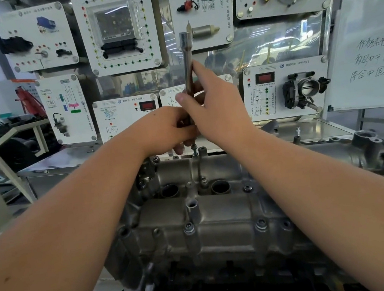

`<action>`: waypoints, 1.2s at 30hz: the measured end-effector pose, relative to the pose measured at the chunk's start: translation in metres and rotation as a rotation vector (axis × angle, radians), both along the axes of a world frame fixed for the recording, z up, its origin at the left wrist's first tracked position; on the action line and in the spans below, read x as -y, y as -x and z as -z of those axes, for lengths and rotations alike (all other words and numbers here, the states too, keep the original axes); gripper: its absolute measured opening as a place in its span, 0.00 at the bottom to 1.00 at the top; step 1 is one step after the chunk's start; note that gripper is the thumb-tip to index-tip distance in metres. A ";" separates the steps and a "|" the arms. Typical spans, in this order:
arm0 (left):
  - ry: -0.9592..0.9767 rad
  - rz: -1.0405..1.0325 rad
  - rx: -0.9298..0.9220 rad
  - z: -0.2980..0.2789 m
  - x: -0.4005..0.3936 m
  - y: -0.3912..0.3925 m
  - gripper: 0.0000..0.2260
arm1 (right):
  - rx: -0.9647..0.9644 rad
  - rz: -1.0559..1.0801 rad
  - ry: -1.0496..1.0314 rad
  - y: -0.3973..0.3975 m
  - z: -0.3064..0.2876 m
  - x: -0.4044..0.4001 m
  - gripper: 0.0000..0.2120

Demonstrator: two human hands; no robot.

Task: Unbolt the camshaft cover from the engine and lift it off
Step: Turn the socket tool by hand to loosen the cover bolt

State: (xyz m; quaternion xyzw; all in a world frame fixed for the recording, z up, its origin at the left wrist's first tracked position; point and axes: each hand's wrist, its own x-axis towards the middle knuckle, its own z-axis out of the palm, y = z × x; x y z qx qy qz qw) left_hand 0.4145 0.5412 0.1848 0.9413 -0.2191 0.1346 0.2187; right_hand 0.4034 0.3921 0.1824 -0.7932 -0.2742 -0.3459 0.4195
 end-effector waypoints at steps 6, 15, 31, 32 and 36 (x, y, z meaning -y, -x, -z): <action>0.000 0.014 0.001 0.000 0.000 0.000 0.05 | 0.008 -0.004 0.013 -0.001 -0.001 0.000 0.19; -0.015 -0.003 0.022 0.000 0.000 0.002 0.03 | 0.019 -0.014 -0.020 -0.002 0.002 0.000 0.21; -0.005 0.021 -0.005 0.000 0.001 0.002 0.03 | 0.010 -0.042 -0.049 -0.004 0.000 0.001 0.22; 0.005 0.025 -0.009 0.000 0.002 0.003 0.03 | 0.002 -0.039 -0.029 -0.004 -0.001 0.001 0.21; 0.021 0.022 -0.019 -0.002 0.001 0.006 0.09 | -0.026 -0.047 0.015 -0.004 0.000 0.000 0.25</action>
